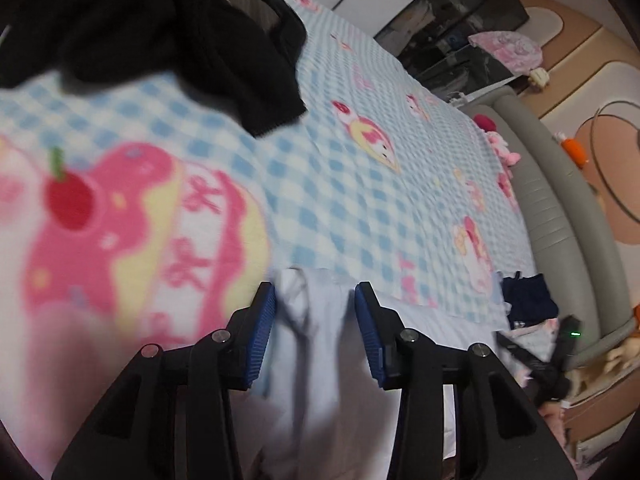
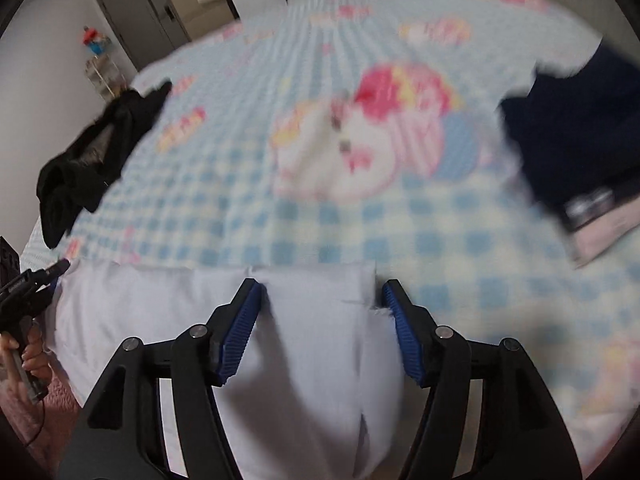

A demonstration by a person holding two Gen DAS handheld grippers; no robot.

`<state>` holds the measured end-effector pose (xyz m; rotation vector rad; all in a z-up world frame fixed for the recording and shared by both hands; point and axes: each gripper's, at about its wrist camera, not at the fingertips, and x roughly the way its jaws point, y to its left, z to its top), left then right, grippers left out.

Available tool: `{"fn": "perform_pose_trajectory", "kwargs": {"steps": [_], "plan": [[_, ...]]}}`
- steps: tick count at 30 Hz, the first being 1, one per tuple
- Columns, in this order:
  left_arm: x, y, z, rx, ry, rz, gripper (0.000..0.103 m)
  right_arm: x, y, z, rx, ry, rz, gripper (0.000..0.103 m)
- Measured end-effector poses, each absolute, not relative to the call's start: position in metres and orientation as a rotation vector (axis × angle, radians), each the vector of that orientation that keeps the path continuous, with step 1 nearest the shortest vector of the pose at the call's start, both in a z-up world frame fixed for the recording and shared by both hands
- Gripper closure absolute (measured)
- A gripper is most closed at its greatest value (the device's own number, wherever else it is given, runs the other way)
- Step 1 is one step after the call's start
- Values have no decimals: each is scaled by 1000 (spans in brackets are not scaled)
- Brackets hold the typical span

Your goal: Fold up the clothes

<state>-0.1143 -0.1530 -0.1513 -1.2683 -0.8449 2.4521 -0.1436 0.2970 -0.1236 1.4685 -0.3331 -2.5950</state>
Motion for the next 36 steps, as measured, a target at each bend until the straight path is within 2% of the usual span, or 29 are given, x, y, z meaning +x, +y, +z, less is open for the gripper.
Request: {"fn": "perform_pose_trajectory", "kwargs": {"steps": [1, 3, 4, 7, 9, 12, 14, 17, 19, 22, 23, 24, 25, 29, 31, 32, 33, 35, 36], "plan": [[-112, -147, -151, -1253, -804, 2483, 70, -143, 297, -129, 1460, -354, -2590, 49], [-106, -138, -150, -1234, -725, 2547, 81, -134, 297, -130, 1396, -385, -2611, 61], [-104, -138, -152, -1246, -718, 2570, 83, -129, 297, -131, 1373, -398, -2627, 66], [-104, -137, -157, -1306, -674, 2633, 84, -120, 306, -143, 1354, -535, -2656, 69], [-104, -136, -157, -1332, -623, 2678, 84, -117, 309, -147, 1334, -546, -2698, 69], [-100, -137, -153, -1330, -566, 2755, 83, -109, 302, -141, 1320, -436, -2779, 67], [-97, -142, -150, -1300, -570, 2765, 81, -106, 302, -137, 1320, -355, -2832, 64], [-90, -150, -137, -1243, -629, 2771, 74, -101, 306, -128, 1327, -339, -2850, 58], [-94, -141, -119, -1187, -528, 2771, 73, -98, 301, -112, 1301, -299, -2892, 57], [-103, -117, -95, -1107, -306, 2744, 60, -104, 285, -88, 1218, -248, -2890, 55], [-108, -106, -94, -1103, -268, 2699, 50, -106, 279, -80, 1191, -232, -2889, 54], [-112, -97, -97, -1112, -237, 2674, 48, -108, 274, -72, 1164, -215, -2887, 50], [-115, -87, -100, -1123, -206, 2650, 48, -114, 265, -71, 1166, -202, -2851, 47], [-126, -79, -139, -1320, -170, 2634, 49, -131, 237, -108, 1367, -62, -2719, 46], [-122, -95, -145, -1322, -286, 2617, 56, -128, 248, -125, 1394, -155, -2702, 48], [-120, -104, -148, -1322, -343, 2609, 63, -124, 254, -125, 1379, -193, -2709, 50], [-119, -112, -146, -1322, -378, 2617, 67, -120, 261, -124, 1363, -230, -2716, 58], [-115, -132, -142, -1348, -425, 2716, 66, -117, 274, -120, 1385, -240, -2779, 59], [-114, -141, -141, -1369, -440, 2779, 59, -115, 281, -119, 1396, -249, -2815, 57]]}}
